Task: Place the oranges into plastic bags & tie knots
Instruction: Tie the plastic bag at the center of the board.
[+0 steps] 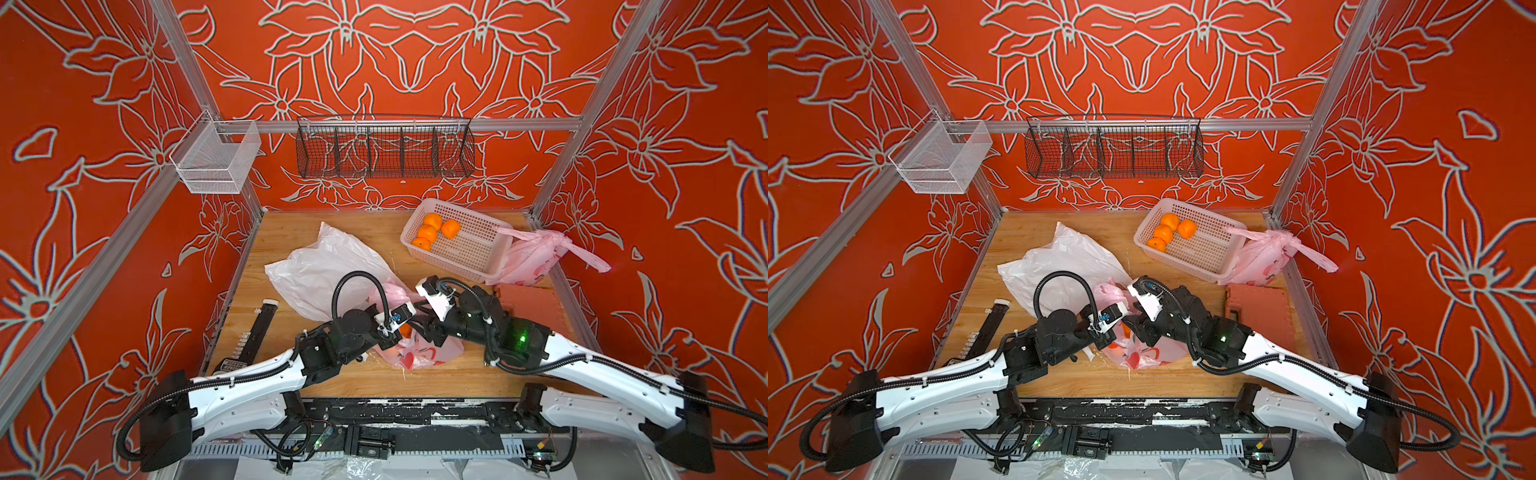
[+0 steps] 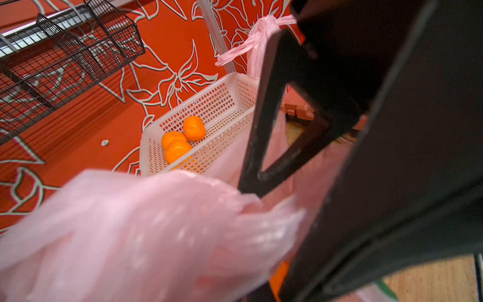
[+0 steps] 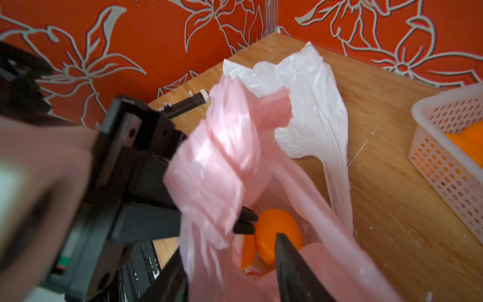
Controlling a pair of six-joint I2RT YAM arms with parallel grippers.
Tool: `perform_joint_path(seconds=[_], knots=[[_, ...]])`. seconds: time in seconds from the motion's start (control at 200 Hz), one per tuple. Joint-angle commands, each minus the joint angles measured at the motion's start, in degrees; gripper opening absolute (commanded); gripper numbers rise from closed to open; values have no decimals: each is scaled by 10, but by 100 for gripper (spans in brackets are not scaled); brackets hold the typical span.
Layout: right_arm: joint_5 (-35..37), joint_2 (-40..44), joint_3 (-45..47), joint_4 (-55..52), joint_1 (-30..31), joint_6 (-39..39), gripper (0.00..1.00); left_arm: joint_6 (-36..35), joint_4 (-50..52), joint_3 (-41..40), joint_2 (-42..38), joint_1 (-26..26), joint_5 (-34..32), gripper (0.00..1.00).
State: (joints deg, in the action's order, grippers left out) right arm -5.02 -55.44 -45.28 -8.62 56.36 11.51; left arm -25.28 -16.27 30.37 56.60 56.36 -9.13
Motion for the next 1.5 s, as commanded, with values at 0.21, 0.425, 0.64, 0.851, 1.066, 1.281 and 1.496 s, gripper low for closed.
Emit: perform_joint_path(seconds=[0.21,0.425,0.64,0.851,1.066,1.281,1.496], knots=[[120,138,21,-131,2,-6,71,-168,-70,-14,38,4,-24,0],[188,109,-92,-187,0,83,71,-219,-77,-25,44,4,-26,0],[80,-104,-322,-362,-21,184,64,-256,-75,-12,57,4,-43,0],[-33,-240,-454,-430,-56,240,69,-263,-71,-7,60,4,-41,0],[-112,-332,-521,-416,-89,269,70,-265,-62,-9,50,4,-41,0],[-133,-391,-552,-422,-90,272,68,-267,-59,-8,47,4,-39,0],[-131,-423,-575,-437,-91,271,57,-269,-56,-9,42,4,-38,0]])
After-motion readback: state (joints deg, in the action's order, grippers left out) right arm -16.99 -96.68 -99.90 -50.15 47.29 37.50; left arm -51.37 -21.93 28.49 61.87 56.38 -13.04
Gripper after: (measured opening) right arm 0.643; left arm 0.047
